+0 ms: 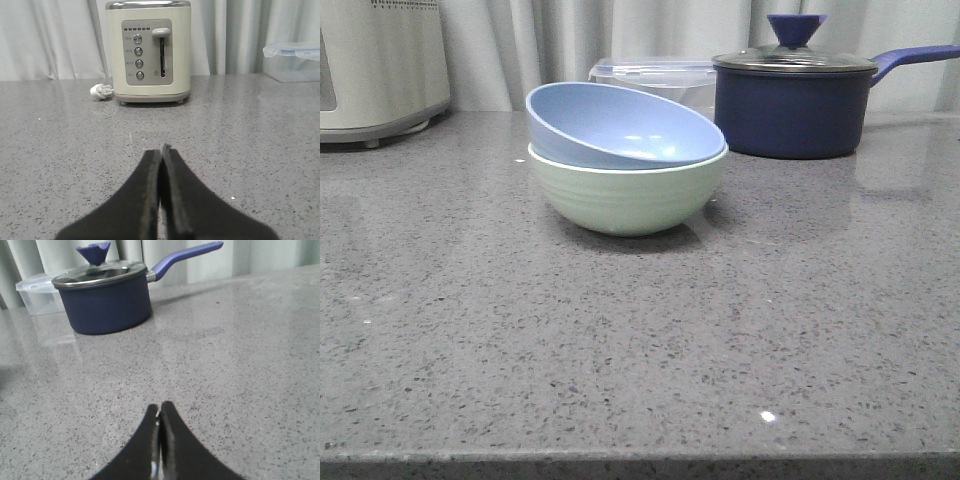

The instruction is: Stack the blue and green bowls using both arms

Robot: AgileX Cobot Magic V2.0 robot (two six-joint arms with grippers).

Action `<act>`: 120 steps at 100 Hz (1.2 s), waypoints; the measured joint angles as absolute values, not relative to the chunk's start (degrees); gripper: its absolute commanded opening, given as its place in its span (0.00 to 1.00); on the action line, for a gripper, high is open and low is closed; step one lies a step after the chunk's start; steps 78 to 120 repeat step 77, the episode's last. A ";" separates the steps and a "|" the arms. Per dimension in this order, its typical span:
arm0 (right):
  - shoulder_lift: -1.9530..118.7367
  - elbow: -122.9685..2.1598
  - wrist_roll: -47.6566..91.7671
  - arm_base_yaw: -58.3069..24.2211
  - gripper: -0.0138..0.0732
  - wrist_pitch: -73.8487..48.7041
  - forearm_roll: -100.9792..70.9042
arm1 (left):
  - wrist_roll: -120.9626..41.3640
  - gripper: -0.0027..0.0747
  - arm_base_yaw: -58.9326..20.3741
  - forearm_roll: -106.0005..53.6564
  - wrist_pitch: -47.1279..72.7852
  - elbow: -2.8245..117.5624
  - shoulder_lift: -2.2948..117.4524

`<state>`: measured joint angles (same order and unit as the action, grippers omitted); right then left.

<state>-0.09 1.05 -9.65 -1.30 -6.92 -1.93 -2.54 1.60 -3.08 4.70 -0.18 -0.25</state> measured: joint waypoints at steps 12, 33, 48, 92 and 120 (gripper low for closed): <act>-0.55 1.57 -9.65 -1.30 0.07 -6.84 -1.52 | -2.54 0.01 1.60 -3.08 4.70 -0.18 -0.25; -0.64 1.57 -9.65 -1.30 0.07 -6.84 -1.25 | -2.54 0.01 1.60 -3.08 4.70 -0.18 -0.25; -0.64 1.57 -9.65 -1.30 0.07 -6.84 -1.12 | -2.54 0.01 1.60 -3.08 4.70 -0.18 -0.25; -0.64 1.57 -9.65 -1.30 0.07 -6.84 -1.03 | -2.54 0.01 1.60 -3.08 4.70 -0.18 -0.25; -0.64 1.57 -9.65 -1.30 0.07 -6.84 -1.03 | -2.54 0.01 1.60 -3.08 4.70 -0.18 -0.25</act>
